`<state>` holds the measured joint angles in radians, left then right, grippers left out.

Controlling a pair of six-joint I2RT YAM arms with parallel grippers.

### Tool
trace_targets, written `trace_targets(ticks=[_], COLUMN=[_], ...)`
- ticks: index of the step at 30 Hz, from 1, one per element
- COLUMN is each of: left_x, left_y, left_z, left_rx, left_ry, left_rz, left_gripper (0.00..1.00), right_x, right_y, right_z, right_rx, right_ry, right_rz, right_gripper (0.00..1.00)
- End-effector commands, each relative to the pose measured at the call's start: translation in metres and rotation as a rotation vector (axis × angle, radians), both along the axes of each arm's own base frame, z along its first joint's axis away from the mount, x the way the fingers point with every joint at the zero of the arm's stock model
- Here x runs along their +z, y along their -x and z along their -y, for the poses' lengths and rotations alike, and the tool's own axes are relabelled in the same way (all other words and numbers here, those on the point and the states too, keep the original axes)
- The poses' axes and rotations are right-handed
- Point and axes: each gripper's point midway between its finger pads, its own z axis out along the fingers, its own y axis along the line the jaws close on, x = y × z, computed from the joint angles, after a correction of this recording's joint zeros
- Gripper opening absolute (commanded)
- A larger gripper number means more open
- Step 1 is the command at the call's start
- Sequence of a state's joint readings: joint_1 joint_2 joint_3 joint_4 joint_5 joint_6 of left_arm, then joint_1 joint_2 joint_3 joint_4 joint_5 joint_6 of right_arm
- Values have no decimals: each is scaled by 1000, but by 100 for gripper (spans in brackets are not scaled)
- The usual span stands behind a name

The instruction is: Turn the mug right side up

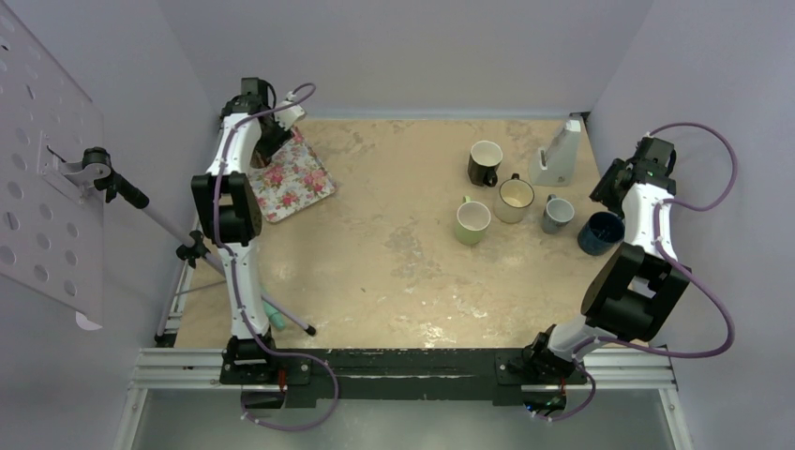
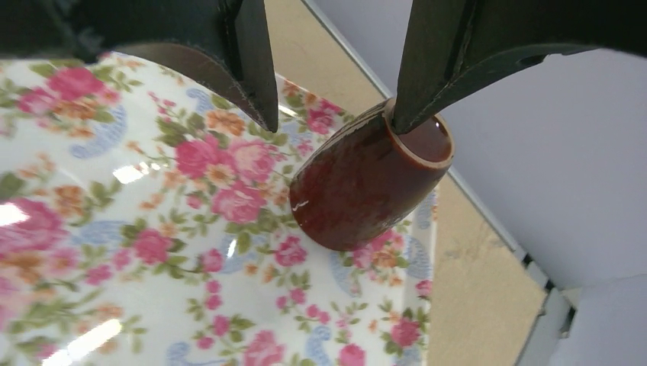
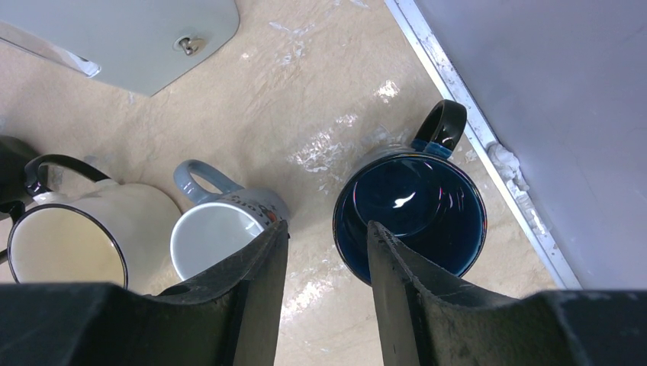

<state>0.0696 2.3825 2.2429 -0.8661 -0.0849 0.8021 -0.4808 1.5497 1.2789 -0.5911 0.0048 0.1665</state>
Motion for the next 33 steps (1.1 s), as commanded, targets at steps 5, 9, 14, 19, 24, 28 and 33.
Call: trace_targets(ticks=[5,9,14,19,24,28,33], left_x=[3,3,16,34,87,98,64], left_y=[50,70,87,106,112,110,100], left_z=[63,80,94,111,111,79,34], left_rx=[-86,-118,-116,-155,-126,-53,29], left_ry=[288,329,396,459,520,486,415], left_rz=[-129,-174,-177,-198,-94,-33,-87], left_gripper=[59,58,58,59,74,81,77], right_x=[30,31,35,45,60,71,88], right_y=[-3,-5,-5,-5,-3,-4,-8], right_z=[5,0,-2,-5,-14,-31,-57], right_rx=[5,23,31,43,79,149,253], right_ry=[46,33,28,31,32,10,-12], right_rz=[72,85,98,125,177,251,334], right_gripper=[46,46,46,46,46,46,48])
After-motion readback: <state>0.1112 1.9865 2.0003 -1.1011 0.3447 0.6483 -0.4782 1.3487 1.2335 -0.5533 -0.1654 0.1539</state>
